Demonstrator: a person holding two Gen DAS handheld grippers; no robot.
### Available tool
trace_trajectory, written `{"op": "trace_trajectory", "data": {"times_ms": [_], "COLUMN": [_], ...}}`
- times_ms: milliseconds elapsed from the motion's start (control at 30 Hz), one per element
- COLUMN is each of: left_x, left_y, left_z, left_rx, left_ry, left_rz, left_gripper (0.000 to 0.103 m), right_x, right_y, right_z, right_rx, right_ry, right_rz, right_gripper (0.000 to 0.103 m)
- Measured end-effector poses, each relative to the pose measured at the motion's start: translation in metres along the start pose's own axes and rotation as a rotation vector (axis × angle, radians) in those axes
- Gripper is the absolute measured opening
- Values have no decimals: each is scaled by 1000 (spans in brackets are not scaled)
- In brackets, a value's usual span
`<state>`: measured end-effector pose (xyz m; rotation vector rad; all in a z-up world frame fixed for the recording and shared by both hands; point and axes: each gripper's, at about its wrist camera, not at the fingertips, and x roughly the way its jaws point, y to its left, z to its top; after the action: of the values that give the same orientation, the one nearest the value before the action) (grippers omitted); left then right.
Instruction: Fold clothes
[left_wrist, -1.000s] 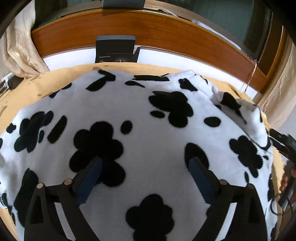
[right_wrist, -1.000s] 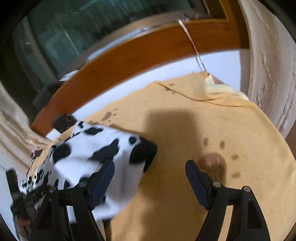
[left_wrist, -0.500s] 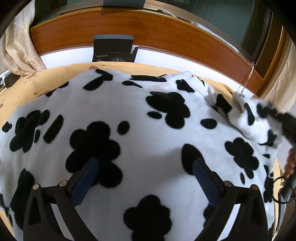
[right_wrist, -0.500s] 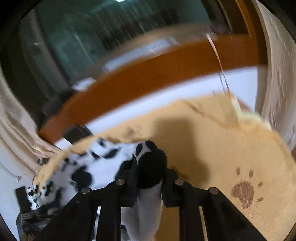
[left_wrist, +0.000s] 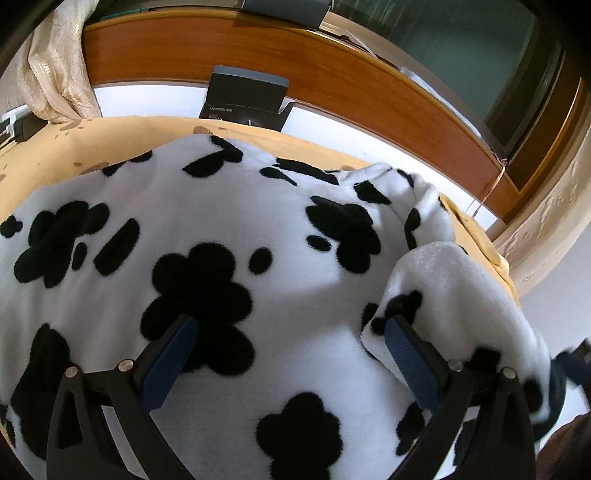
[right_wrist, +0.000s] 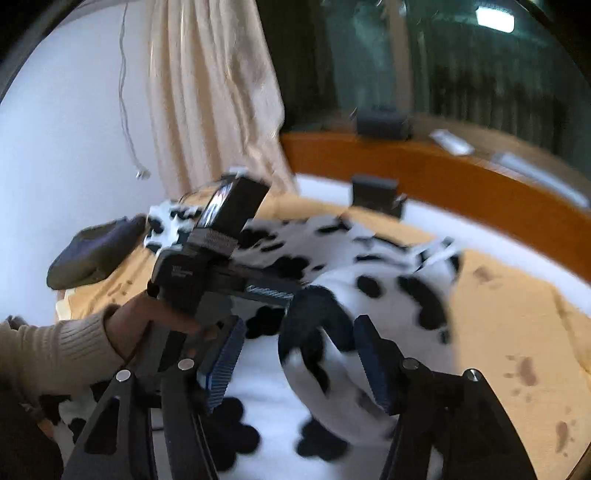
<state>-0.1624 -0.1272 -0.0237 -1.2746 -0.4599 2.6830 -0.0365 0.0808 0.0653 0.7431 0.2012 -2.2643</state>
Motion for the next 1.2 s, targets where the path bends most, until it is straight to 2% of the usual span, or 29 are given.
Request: {"op": "trace_trajectory", "data": {"times_ms": [100,200,267,400,567,667,833,933,1067,1100,1133,1167,1200], "left_x": [0,0,1,1,2,2,2,2,3,3,3,3,3], "left_y": [-1,-1,-2,-3,-4,-4,-5,-6,-7,-7,-7,-7,-7], "left_z": [0,-1,-2,-3,-4,-4,-4,-4,-3,-3,-3,-3,-3], "left_rx": [8,14,17,23,28,29,32,35,41,42,42,42,42], "left_ry": [0,-2,-4,-6,-5,-4,-2,-1,1,1,1,1,0], "left_rz": [7,12,14,21,24,24,29,34,41,41,41,41,41], "left_gripper": [102,102,102,102,102,102,102,102,102,102,102,102,102], "right_x": [-35,-42,-42,-35,-13,6,31,35,53,56,58,56,53], "right_y": [-22,-53,-71,-82,-63,-59,-79,-92,-94,-93,-91,-91,-91], "right_z": [-13,-30,-48,-74,-51,-41,-33,-34,-44,-47,-49,-48,-46], "right_rx": [100,152,165,215,116,78,188,283,305,306,307,317,323], "right_ry": [-65,-4,57,130,138,173,199,185,230,231,230,216,203], "right_rz": [-82,-289,-354,-281,-174,-204,-279,-288,-271,-263,-254,-240,-249], "right_gripper": [65,65,65,65,65,65,64,64,63,60,43,20,12]}}
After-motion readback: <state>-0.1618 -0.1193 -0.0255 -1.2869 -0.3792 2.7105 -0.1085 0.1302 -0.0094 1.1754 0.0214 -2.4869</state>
